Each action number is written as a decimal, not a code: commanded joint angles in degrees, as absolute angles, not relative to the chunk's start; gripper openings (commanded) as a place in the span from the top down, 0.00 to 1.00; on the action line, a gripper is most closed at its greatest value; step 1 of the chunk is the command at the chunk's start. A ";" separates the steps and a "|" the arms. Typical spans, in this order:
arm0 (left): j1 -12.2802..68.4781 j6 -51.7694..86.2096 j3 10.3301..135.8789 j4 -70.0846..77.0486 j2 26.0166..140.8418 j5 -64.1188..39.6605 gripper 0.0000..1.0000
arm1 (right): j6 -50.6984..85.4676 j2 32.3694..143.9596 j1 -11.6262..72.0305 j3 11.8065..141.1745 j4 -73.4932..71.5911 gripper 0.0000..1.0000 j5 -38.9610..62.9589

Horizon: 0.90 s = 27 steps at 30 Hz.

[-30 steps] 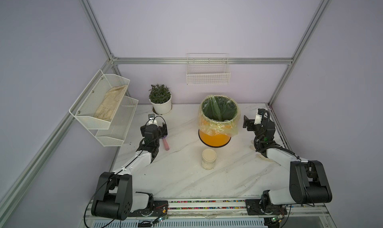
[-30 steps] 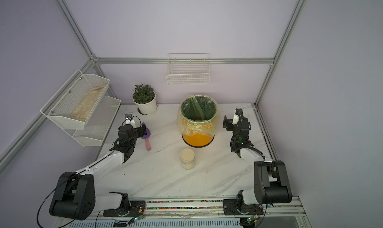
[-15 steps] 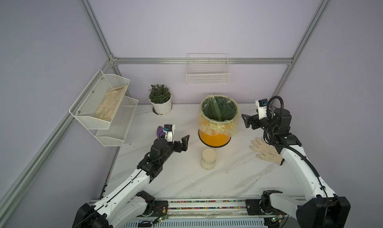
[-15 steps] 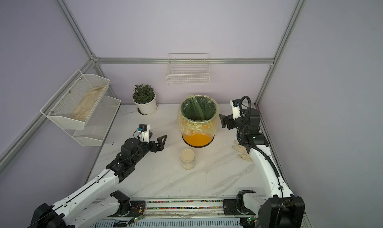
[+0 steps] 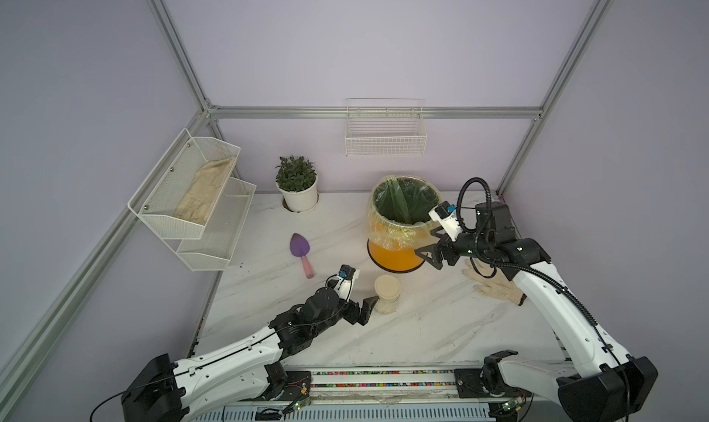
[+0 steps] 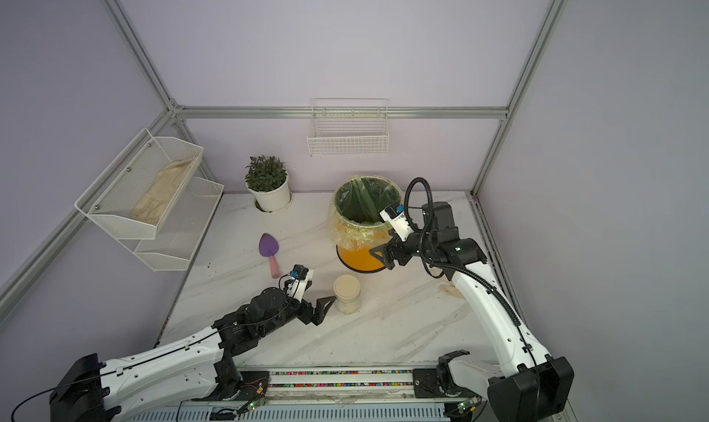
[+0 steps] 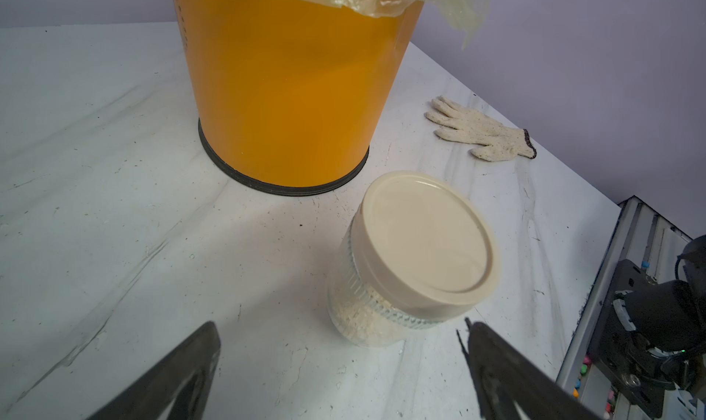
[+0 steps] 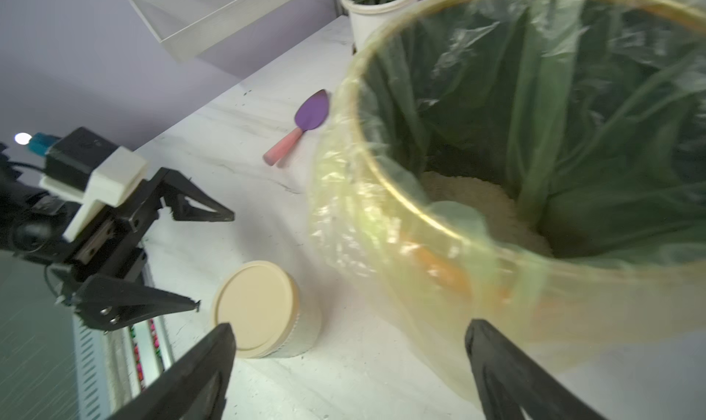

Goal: Empty expired oatmeal from jars
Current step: Pick up the jar from the center of the board.

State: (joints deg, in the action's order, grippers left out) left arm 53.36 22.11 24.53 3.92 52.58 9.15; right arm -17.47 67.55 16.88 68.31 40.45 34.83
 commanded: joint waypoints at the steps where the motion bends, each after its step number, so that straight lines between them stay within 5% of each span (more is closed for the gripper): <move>1: 54.96 23.77 22.92 5.75 50.03 11.39 0.00 | -20.60 67.49 20.17 68.73 45.86 0.03 36.51; 27: 64.20 28.63 17.88 3.58 48.62 18.68 0.00 | -20.81 84.81 39.28 67.89 44.08 0.03 23.40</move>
